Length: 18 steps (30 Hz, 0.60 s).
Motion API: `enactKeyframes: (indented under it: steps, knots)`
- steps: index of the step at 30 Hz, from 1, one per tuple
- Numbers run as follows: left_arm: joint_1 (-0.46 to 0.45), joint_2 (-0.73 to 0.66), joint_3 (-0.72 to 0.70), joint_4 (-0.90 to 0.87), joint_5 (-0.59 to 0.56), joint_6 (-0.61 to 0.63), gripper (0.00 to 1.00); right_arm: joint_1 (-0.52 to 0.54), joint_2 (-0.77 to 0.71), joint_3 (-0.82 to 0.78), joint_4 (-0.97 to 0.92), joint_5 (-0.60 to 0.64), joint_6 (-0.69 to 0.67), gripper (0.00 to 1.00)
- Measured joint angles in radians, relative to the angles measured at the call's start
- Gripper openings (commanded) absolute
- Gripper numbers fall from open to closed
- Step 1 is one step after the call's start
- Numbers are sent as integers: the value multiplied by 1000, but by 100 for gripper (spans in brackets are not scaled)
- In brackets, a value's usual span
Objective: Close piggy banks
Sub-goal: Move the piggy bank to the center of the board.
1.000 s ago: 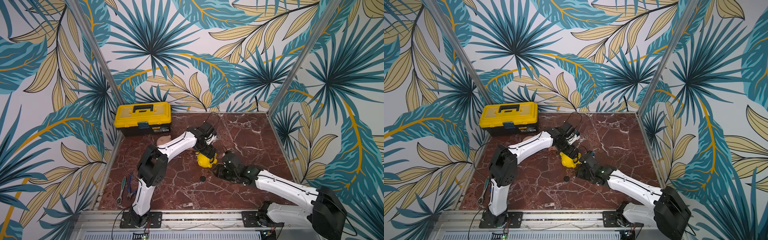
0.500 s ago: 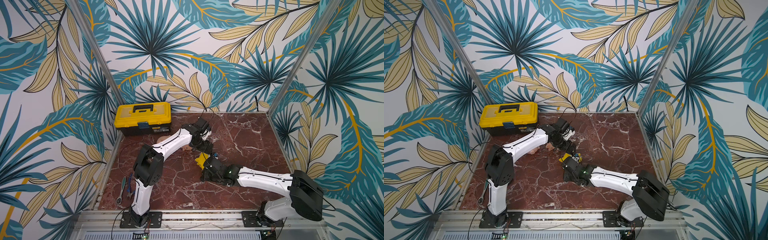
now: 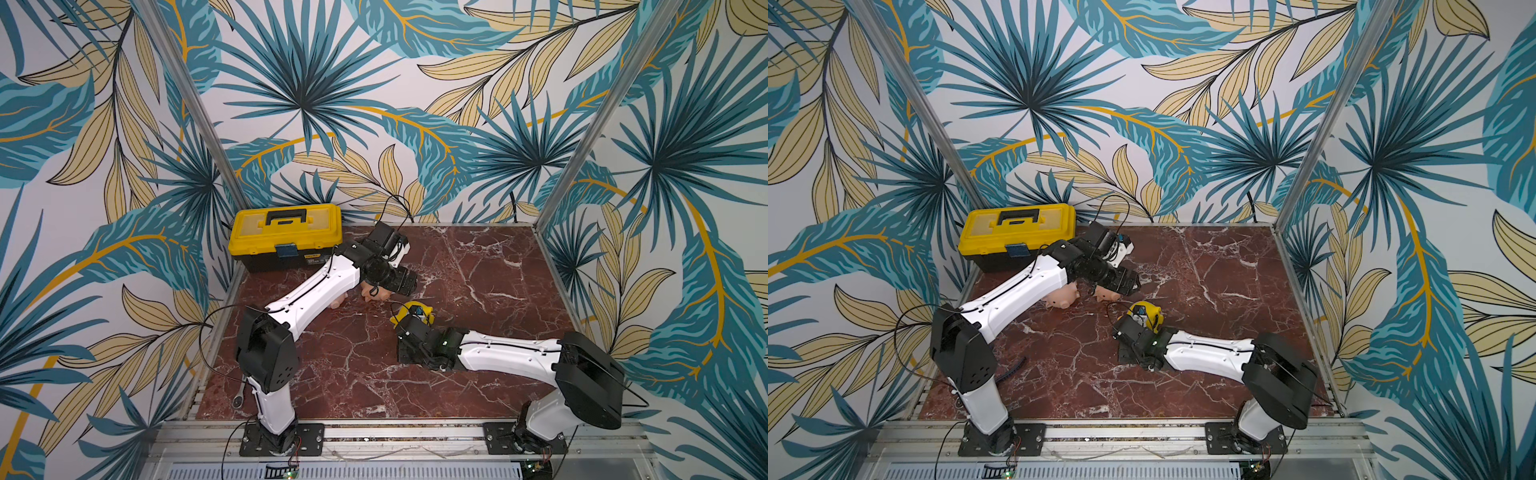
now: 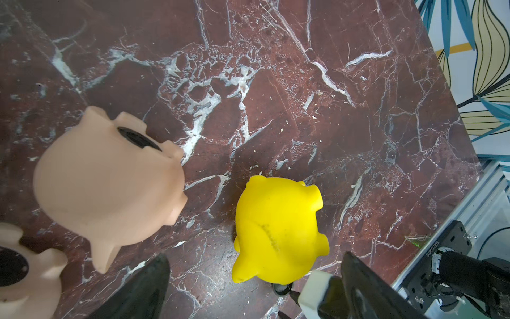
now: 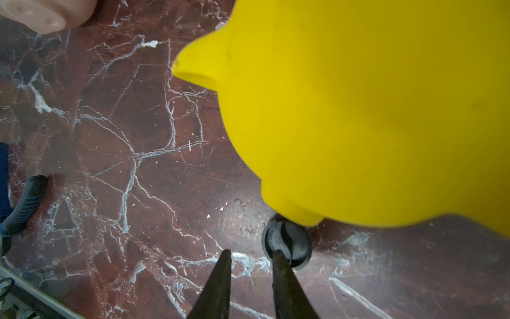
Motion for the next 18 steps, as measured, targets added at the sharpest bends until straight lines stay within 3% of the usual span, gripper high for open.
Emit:
enactKeyframes:
  steps: [18]
  knots:
    - [8,-79,-84,8,-22,-19,98,10,85,58,-87,27,13,20]
